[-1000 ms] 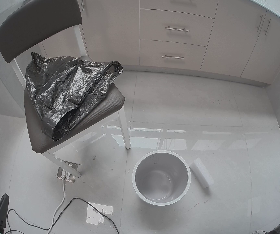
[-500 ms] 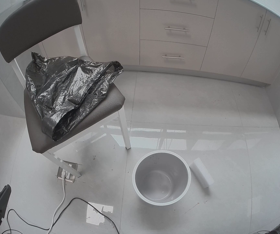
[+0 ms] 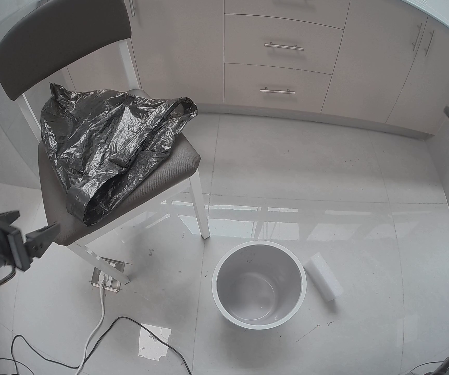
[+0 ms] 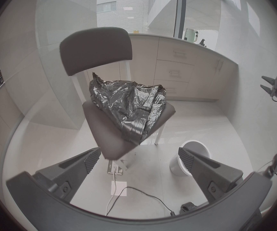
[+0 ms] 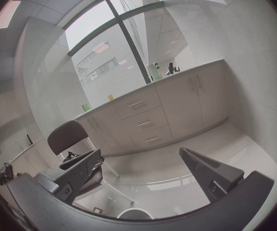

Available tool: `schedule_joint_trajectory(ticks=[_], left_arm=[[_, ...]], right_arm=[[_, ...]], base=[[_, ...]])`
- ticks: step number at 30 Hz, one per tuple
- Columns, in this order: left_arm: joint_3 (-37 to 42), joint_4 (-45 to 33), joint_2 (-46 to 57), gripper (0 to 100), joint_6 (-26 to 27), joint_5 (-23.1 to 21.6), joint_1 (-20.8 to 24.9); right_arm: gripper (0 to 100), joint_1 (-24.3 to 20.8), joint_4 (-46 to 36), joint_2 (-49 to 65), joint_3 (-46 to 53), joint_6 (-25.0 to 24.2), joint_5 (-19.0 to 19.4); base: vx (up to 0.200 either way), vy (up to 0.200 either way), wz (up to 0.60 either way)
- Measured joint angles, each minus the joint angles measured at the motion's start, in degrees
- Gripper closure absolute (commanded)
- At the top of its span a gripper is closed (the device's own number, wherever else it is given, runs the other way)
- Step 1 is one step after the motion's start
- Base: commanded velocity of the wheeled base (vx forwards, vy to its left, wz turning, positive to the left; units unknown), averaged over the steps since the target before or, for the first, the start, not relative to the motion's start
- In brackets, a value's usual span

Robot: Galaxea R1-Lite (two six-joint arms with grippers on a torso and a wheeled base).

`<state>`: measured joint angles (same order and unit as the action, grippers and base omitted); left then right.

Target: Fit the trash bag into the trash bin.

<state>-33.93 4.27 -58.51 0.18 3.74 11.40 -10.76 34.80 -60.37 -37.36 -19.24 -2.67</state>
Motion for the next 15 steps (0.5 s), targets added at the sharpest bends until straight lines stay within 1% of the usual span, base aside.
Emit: schedule_joint_trajectory(ticks=[6, 11, 15], left_arm=[[-2.5, 10.7, -15.1, 0, 0.5, 7.2, 5.5], [-3.8, 18.9, -24.4, 0, 0.7, 14.4, 7.5], [-4.6, 19.8, -28.2, 0, 1.8, 15.5, 7.6]], right_arm=[[0, -3.2, 5.0, -6.0, 1.4, -1.3, -1.5], [0, -4.8, 7.1, -8.9, 2.2, -2.0, -2.1], [0, -5.5, 7.4, -10.1, 2.5, -2.1, -2.4]], base=[[0.000, 0.000, 0.00], [0.000, 0.000, 0.00], [0.000, 0.000, 0.00]])
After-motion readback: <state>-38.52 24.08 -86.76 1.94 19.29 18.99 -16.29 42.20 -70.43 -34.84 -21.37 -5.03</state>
